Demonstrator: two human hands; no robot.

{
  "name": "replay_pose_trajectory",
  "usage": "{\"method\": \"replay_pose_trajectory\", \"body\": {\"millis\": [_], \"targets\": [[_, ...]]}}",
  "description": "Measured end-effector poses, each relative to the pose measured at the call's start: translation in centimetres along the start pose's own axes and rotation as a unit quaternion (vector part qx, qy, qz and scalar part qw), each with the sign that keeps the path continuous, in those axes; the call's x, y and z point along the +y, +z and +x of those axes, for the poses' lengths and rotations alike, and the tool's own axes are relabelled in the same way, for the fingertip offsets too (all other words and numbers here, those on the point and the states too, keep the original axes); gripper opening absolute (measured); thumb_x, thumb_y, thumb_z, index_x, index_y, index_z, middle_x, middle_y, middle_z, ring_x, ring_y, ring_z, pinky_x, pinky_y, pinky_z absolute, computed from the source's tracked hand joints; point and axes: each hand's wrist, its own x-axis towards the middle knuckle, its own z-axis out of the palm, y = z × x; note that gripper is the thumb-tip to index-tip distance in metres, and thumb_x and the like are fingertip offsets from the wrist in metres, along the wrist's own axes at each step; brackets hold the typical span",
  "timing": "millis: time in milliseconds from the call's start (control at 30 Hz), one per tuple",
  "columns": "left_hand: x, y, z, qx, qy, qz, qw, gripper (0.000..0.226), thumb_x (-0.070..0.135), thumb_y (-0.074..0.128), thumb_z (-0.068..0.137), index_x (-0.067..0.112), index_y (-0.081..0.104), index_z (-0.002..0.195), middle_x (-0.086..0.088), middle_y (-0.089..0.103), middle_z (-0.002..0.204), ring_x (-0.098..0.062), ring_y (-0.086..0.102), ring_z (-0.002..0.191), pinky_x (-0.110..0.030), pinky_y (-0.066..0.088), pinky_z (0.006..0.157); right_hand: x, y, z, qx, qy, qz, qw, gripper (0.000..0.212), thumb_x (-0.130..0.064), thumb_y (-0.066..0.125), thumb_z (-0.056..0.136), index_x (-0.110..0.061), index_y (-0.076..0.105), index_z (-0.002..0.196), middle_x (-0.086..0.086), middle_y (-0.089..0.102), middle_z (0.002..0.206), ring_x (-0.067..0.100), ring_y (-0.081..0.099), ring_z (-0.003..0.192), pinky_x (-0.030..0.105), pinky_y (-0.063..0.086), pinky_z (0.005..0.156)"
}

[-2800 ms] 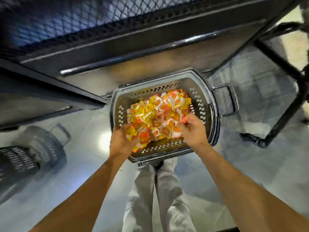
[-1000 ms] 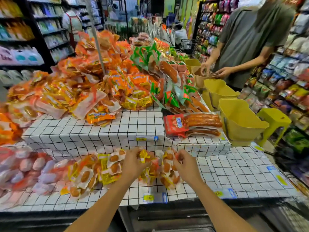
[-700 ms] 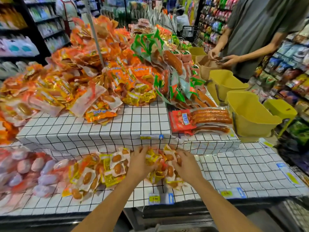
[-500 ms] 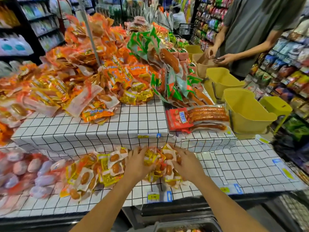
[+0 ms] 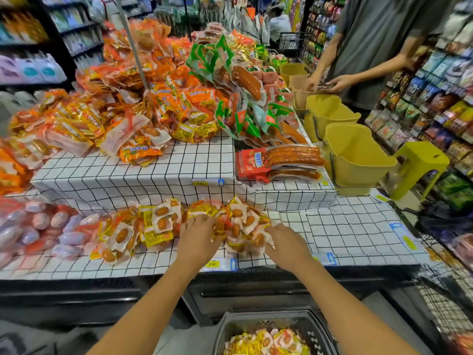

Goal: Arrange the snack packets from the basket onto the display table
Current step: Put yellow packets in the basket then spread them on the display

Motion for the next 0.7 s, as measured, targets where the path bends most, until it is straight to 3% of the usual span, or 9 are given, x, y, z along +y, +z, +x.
{"method": "replay_pose_trajectory", "body": {"millis": [167, 267, 433, 700], "targets": [[4.7, 1.7, -6.3, -0.020, -0.015, -0.004, 1.000, 0.035, 0.033, 0.055, 0.095, 0.023, 0.054, 0.128, -0.003, 0.057, 0.124, -0.026, 0.056, 0.108, -0.039, 0.046, 0.085, 4.1, 0.2, -5.4, -0.009, -0.042, -0.043, 0.998, 0.040, -0.030, 0.044, 0.100, -0.018, 0.049, 0.138, 0.007, 0.057, 0.127, 0.029, 0.053, 0.115, 0.039, 0.046, 0.091], [7.4, 3.8, -10.3, -0.045, -0.036, -0.022, 0.998, 0.028, 0.028, 0.054, 0.094, 0.023, 0.059, 0.121, -0.003, 0.061, 0.118, -0.024, 0.061, 0.096, -0.038, 0.052, 0.077, 6.7, 1.3, -8.9, -0.013, -0.063, -0.064, 0.996, 0.039, -0.029, 0.043, 0.100, -0.018, 0.050, 0.137, 0.008, 0.058, 0.126, 0.029, 0.054, 0.115, 0.038, 0.045, 0.088], [10.9, 8.2, -16.3, -0.117, -0.070, -0.006, 0.991, 0.029, 0.028, 0.055, 0.091, 0.024, 0.060, 0.120, -0.003, 0.061, 0.116, -0.028, 0.062, 0.104, -0.040, 0.053, 0.080, 10.5, 4.6, -15.3, -0.060, -0.060, -0.070, 0.994, 0.040, -0.030, 0.045, 0.100, -0.018, 0.048, 0.138, 0.007, 0.057, 0.127, 0.030, 0.054, 0.115, 0.040, 0.046, 0.089], [11.4, 16.6, -22.2, -0.222, -0.096, -0.019, 0.970, 0.028, 0.030, 0.055, 0.090, 0.023, 0.061, 0.117, -0.007, 0.063, 0.116, -0.032, 0.063, 0.102, -0.038, 0.051, 0.082, 13.5, 13.2, -21.4, -0.155, 0.005, -0.021, 0.988, 0.031, -0.032, 0.049, 0.096, -0.020, 0.056, 0.123, 0.005, 0.060, 0.118, 0.031, 0.062, 0.105, 0.039, 0.052, 0.080]]}}
